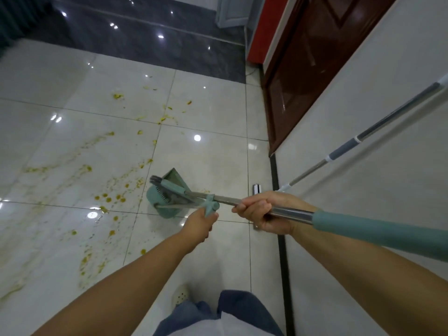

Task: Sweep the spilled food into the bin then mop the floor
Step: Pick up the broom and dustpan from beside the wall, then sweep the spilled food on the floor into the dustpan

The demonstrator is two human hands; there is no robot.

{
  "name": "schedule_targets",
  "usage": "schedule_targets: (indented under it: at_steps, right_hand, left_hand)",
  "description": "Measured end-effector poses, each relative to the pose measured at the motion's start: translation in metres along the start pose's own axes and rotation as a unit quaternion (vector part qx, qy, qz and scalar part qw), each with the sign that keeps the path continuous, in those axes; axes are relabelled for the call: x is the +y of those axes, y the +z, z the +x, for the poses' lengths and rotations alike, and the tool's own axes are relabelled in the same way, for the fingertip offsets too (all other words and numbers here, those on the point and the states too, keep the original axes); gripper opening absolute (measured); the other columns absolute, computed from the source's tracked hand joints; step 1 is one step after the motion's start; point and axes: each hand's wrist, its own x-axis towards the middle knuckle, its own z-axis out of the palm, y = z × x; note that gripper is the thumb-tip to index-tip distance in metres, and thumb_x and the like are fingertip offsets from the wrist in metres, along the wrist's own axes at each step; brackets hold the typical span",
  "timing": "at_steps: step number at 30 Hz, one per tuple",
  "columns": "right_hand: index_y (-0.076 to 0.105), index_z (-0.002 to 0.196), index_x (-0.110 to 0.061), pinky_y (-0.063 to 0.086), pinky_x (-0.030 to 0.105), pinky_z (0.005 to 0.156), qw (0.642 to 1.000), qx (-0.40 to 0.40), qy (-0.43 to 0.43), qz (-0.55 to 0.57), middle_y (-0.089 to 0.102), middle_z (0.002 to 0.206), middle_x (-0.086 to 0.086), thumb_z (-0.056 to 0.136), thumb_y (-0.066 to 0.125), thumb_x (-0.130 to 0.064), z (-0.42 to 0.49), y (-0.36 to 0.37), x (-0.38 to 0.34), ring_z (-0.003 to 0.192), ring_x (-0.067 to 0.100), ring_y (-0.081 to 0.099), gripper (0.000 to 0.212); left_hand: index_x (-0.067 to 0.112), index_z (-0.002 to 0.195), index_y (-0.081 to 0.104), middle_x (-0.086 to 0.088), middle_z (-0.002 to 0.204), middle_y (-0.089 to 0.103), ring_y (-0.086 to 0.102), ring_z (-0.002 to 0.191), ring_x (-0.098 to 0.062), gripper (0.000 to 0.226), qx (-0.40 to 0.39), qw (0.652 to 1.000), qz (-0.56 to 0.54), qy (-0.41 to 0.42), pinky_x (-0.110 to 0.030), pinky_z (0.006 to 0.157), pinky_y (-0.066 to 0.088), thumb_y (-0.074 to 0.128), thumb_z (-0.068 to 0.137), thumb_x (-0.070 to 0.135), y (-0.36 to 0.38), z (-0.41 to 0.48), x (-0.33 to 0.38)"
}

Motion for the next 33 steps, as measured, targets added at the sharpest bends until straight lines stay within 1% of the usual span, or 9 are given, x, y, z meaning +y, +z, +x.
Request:
schedule_targets:
  at_steps: [3, 8, 14, 16, 19, 24, 29, 31, 33]
  right_hand:
    - [0.051, 0.089, -0.001, 0.048, 0.019, 0.033, 0.998, -0.048, 0.015, -0.035, 0.048, 0.052, 0.003, 0.072, 0.072, 0.008, 0.015, 0.003, -0.032, 0.032, 0.009, 0.049, 0.029]
    - [0.051, 0.092, -0.002, 0.049, 0.021, 0.034, 0.986, -0.113, 0.051, -0.114, 0.049, 0.053, 0.003, 0.07, 0.078, 0.006, 0.036, 0.001, -0.091, 0.034, 0.01, 0.051, 0.036]
    - [0.052, 0.089, -0.002, 0.045, 0.018, 0.033, 0.963, -0.135, 0.063, -0.224, 0.048, 0.052, 0.001, 0.061, 0.084, 0.003, 0.048, -0.009, -0.178, 0.034, 0.008, 0.048, 0.042]
    - [0.051, 0.09, -0.003, 0.043, 0.016, 0.032, 0.955, -0.104, 0.057, -0.27, 0.045, 0.058, 0.001, 0.071, 0.076, 0.002, 0.048, -0.012, -0.204, 0.034, 0.006, 0.046, 0.031]
    - [0.048, 0.093, -0.003, 0.039, 0.015, 0.03, 0.95, -0.059, 0.044, -0.304, 0.036, 0.071, 0.003, 0.092, 0.05, 0.003, 0.046, -0.014, -0.239, 0.034, 0.005, 0.042, 0.006]
    - [0.046, 0.109, 0.0, 0.039, 0.013, 0.031, 0.922, -0.057, 0.05, -0.38, 0.043, 0.068, 0.005, 0.094, 0.046, 0.006, 0.057, -0.011, -0.295, 0.035, 0.004, 0.042, 0.016]
    - [0.045, 0.114, -0.001, 0.033, 0.014, 0.03, 0.897, -0.038, -0.024, -0.44, 0.045, 0.068, 0.007, 0.092, 0.048, 0.011, 0.096, 0.001, -0.338, 0.033, 0.004, 0.038, 0.025]
    - [0.046, 0.115, -0.003, 0.032, 0.014, 0.03, 0.911, -0.009, -0.059, -0.408, 0.046, 0.069, 0.008, 0.092, 0.049, 0.011, 0.116, 0.011, -0.358, 0.033, 0.004, 0.038, 0.027]
    - [0.05, 0.103, -0.004, 0.035, 0.013, 0.031, 0.941, 0.014, -0.072, -0.332, 0.053, 0.071, 0.01, 0.095, 0.048, 0.006, 0.135, 0.022, -0.383, 0.033, 0.004, 0.038, 0.014]
  left_hand:
    - [0.017, 0.093, 0.051, -0.003, 0.064, 0.045, 0.039, 0.052, -0.013, 0.01, 0.04, 0.999, 0.014, 0.01, -0.022, 0.046, 0.035, 0.048, 0.095, 0.026, -0.017, 0.02, 0.023]
    - [0.017, 0.114, 0.052, 0.001, 0.07, 0.05, 0.045, 0.059, -0.011, 0.022, 0.105, 0.991, 0.074, 0.027, -0.024, 0.054, 0.039, 0.047, 0.096, 0.029, -0.031, 0.053, 0.06]
    - [0.013, 0.101, 0.051, -0.002, 0.072, 0.053, 0.051, 0.062, -0.014, 0.019, 0.194, 0.966, 0.169, 0.006, -0.027, 0.058, 0.044, 0.044, 0.096, 0.03, -0.02, 0.105, 0.117]
    - [0.009, 0.108, 0.056, -0.005, 0.079, 0.058, 0.055, 0.068, -0.017, 0.028, 0.215, 0.957, 0.196, -0.003, -0.028, 0.062, 0.045, 0.046, 0.095, 0.032, -0.013, 0.122, 0.133]
    - [0.01, 0.114, 0.056, -0.009, 0.094, 0.064, 0.06, 0.082, -0.021, 0.032, 0.239, 0.946, 0.219, -0.02, -0.031, 0.071, 0.048, 0.046, 0.095, 0.034, -0.003, 0.141, 0.154]
    - [0.01, 0.108, 0.056, -0.005, 0.09, 0.061, 0.055, 0.079, -0.017, 0.032, 0.279, 0.931, 0.229, -0.054, -0.027, 0.065, 0.04, 0.044, 0.096, 0.037, 0.001, 0.168, 0.178]
    - [0.009, 0.092, 0.056, -0.006, 0.08, 0.058, 0.056, 0.076, -0.024, 0.029, 0.341, 0.931, 0.117, -0.066, -0.028, 0.063, 0.037, 0.047, 0.095, 0.036, -0.039, 0.196, 0.198]
    - [0.01, 0.087, 0.055, -0.009, 0.077, 0.057, 0.054, 0.071, -0.025, 0.029, 0.37, 0.925, 0.052, -0.073, -0.029, 0.062, 0.041, 0.047, 0.095, 0.037, -0.066, 0.207, 0.208]
    - [0.011, 0.079, 0.053, -0.008, 0.069, 0.054, 0.05, 0.062, -0.022, 0.03, 0.388, 0.918, 0.007, -0.08, -0.027, 0.054, 0.039, 0.046, 0.096, 0.034, -0.089, 0.217, 0.215]
